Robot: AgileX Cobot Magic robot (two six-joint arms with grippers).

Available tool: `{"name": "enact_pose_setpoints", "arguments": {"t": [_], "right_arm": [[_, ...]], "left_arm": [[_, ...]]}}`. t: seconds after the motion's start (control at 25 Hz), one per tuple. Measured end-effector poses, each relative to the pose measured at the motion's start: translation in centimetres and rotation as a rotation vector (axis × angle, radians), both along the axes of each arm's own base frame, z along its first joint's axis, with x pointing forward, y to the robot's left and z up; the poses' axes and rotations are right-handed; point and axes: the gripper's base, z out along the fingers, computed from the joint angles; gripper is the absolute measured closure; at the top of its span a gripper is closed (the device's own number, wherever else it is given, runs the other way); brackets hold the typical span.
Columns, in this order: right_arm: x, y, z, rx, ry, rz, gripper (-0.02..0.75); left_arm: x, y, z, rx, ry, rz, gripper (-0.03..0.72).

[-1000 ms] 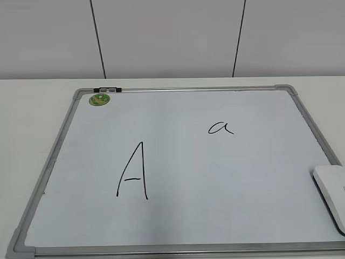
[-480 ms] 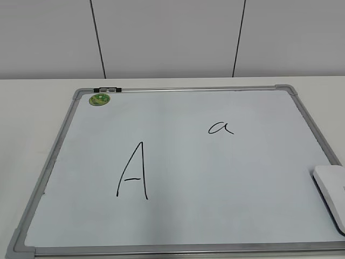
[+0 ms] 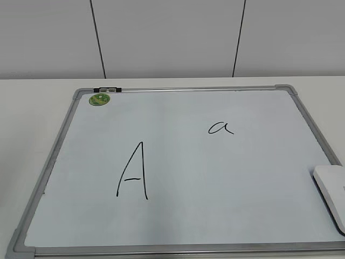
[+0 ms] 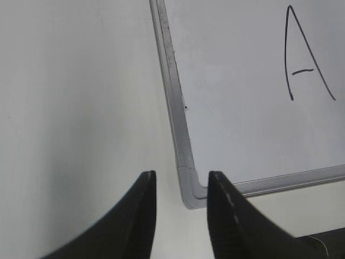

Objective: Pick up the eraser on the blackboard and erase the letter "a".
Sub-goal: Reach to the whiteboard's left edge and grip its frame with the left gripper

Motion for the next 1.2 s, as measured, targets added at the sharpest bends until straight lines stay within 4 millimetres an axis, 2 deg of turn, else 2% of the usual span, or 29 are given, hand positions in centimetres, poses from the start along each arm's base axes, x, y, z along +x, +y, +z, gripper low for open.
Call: {"name": "enact_pose_setpoints", "arguments": {"t": [0.24, 0.6, 0.84, 1.2], "right_arm": [[0.0, 0.0, 0.0, 0.000, 0.000, 0.000, 0.183], [0.0, 0.0, 0.0, 0.000, 0.000, 0.000, 0.183], [0.0, 0.0, 0.0, 0.000, 0.000, 0.000, 0.183], [0.0, 0.0, 0.0, 0.000, 0.000, 0.000, 0.183]], "left_arm": [[3.7, -0.9, 0.0, 0.006, 0.077, -0.023, 0.454], [7.6, -3.0, -1.9, 0.023, 0.205, -0.089, 0.449], [10.5, -3.7, -2.8, 0.019, 0.260, -0.064, 0.446], [16.1, -4.8, -4.3, 0.024, 0.292, -0.037, 0.446]]}}
